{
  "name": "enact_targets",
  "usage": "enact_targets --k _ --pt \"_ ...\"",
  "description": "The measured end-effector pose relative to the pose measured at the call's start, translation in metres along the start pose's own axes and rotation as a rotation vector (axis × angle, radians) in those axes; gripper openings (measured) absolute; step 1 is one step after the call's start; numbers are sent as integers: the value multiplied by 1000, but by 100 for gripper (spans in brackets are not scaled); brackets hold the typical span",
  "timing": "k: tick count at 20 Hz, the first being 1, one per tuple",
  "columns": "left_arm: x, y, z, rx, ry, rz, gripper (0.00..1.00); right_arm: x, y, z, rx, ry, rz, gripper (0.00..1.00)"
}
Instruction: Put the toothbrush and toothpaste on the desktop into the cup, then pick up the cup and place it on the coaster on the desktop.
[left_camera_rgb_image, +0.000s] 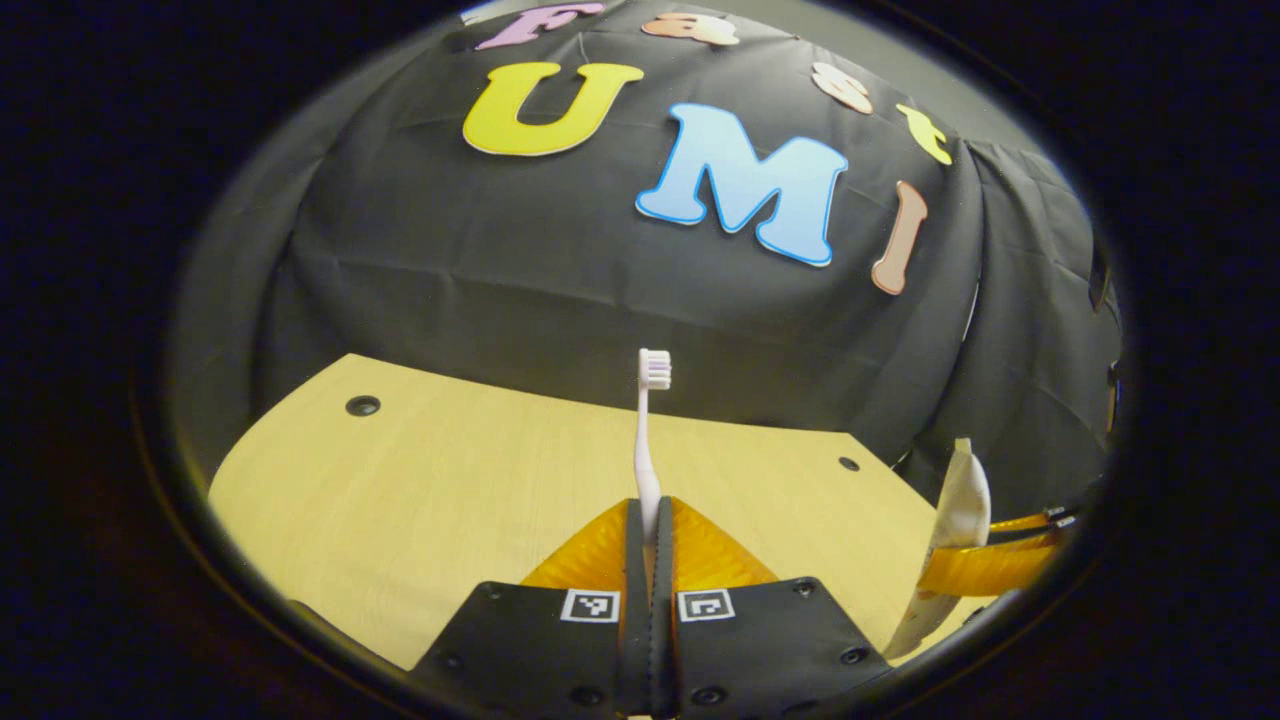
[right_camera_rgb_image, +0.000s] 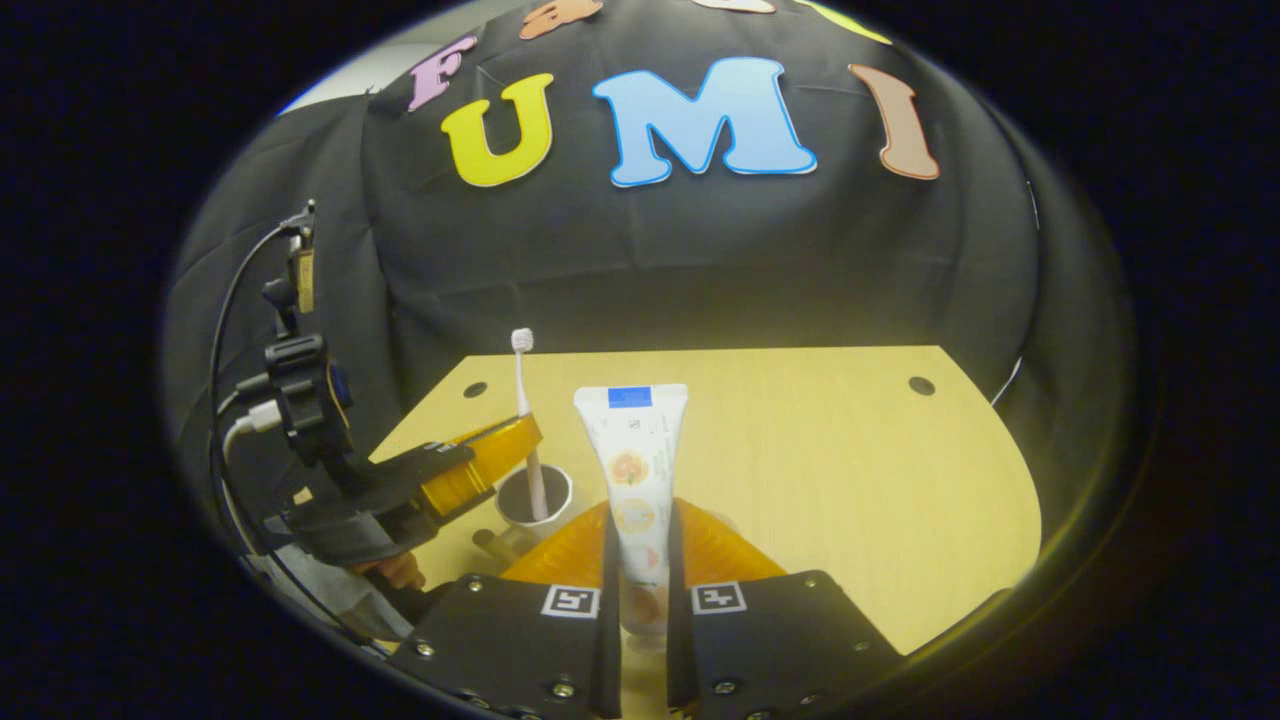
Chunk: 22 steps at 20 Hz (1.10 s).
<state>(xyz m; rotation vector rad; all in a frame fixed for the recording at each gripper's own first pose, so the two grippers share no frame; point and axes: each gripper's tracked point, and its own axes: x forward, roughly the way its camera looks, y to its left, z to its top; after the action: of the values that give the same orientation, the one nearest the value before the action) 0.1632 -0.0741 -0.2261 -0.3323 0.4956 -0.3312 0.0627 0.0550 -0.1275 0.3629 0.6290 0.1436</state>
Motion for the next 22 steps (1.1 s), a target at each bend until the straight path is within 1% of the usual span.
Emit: enact_targets --k 3,4,5,6,7,8,9,10,11,14,17,18,21,22 --pt "-4 4 -7 -1 15 7 8 5 4 1 10 4 13 18" --pt "-6 1 -6 -9 14 -4 16 7 5 2 9 4 16 18" --pt "-8 1 -6 -15 21 -8 11 7 8 3 6 2 21 18" --pt "-8 1 -10 -24 32 -14 13 9 10 6 2 -1 26 18" --pt "-10 0 -14 -37 44 -25 17 10 13 8 -2 -6 34 18" --pt "-14 3 -18 -50 56 -19 25 11 17 10 -6 -11 44 18" --pt "-18 3 -20 -62 66 -20 22 13 22 12 -9 -16 52 18" --pt "-21 7 -21 -72 70 -8 41 15 26 14 -13 -19 63 18" --pt "-25 9 -20 -82 71 -5 50 17 30 16 -16 -23 72 18" --pt "-43 18 -15 -89 55 26 92 25 43 23 -14 -36 103 18" --pt "-64 31 -10 -85 38 59 93 35 59 32 -2 -53 140 18" --pt "-71 34 -9 -84 38 67 96 39 64 37 1 -62 154 18" --pt "-91 43 -11 -74 39 87 96 53 81 49 12 -93 191 18" --pt "-97 45 -13 -68 42 93 100 58 86 55 21 -106 203 18"
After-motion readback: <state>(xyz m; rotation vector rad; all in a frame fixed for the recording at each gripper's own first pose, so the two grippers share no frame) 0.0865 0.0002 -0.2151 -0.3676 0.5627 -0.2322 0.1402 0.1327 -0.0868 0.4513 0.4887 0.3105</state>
